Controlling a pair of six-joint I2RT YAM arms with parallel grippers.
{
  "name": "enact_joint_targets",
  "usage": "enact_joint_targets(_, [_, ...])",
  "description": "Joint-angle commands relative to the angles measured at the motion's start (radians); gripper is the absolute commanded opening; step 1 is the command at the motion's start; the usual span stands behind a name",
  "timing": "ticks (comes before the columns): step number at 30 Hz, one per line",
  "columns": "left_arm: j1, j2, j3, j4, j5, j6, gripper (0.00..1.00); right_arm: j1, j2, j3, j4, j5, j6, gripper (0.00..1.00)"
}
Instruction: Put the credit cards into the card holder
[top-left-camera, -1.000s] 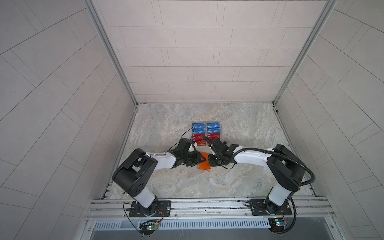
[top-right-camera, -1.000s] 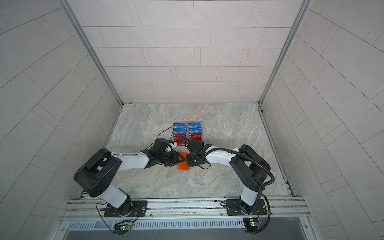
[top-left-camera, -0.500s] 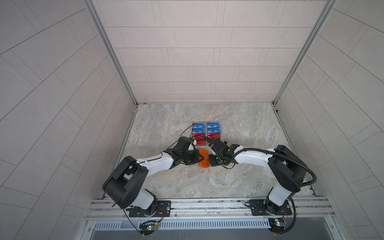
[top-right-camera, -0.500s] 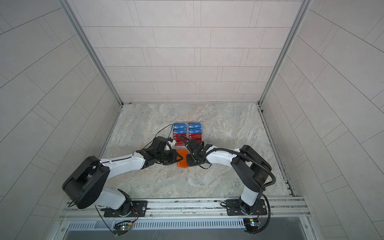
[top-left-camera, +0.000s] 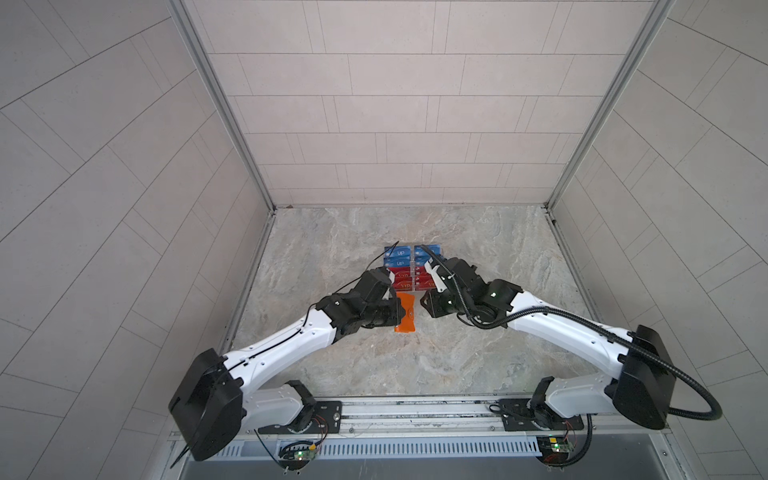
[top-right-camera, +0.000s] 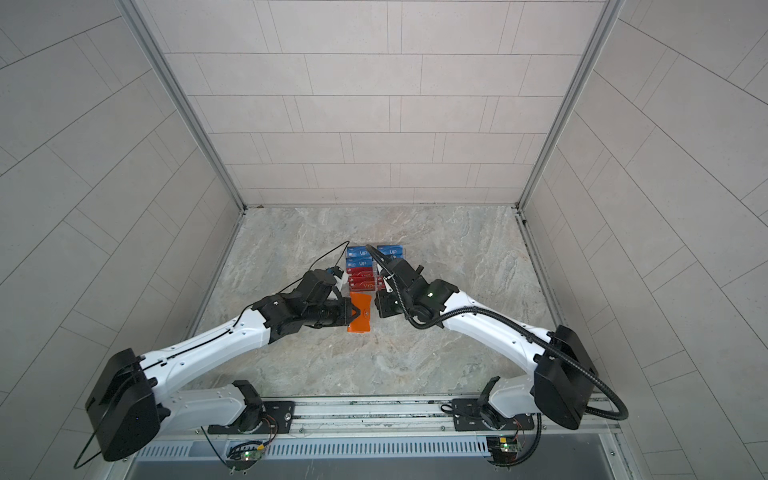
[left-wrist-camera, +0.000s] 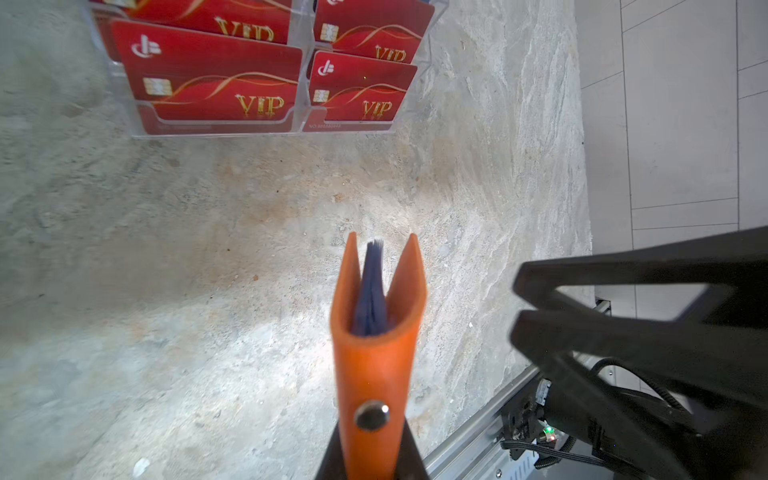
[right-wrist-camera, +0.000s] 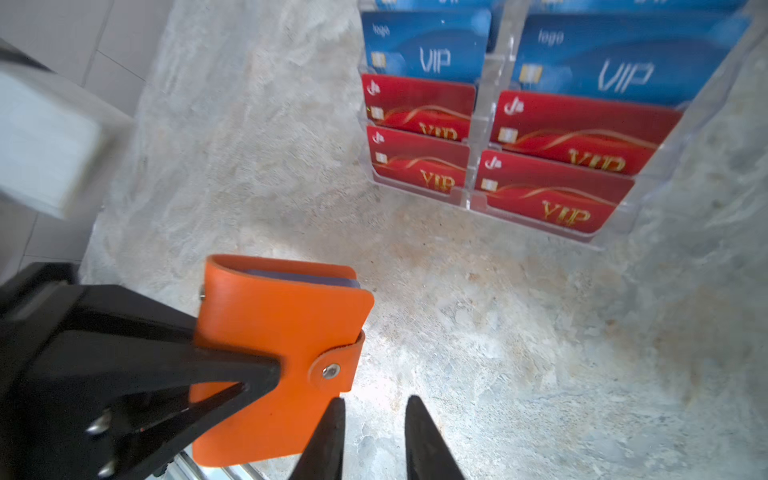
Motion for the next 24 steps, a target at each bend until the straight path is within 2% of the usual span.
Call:
enact_joint_targets(1, [-0.038,-0.029,0.02,-0.046,-0.121,-0.023,0.0,0.033,-0.011,0.012,-0.088,0.018,-0.023,0.31])
enact_joint_targets(4, [-0.06,-0.041,0.007,0.015,-0.108,-0.046,0.0,0.065,-0.014,-0.003,-0.074,0.028,-0.007,0.35])
enact_joint_targets(11, [-0.095,-0.036,0.028,0.006,-0.104,-0.046,0.0,0.088,0.019,-0.026,0.018,0.022,0.033,0.43])
enact_joint_targets(24, [-0.107,-0.051,0.024,0.032,-0.096,-0.047,0.0,0.121,0.128,0.0,0.036,0.031,0.044,0.44])
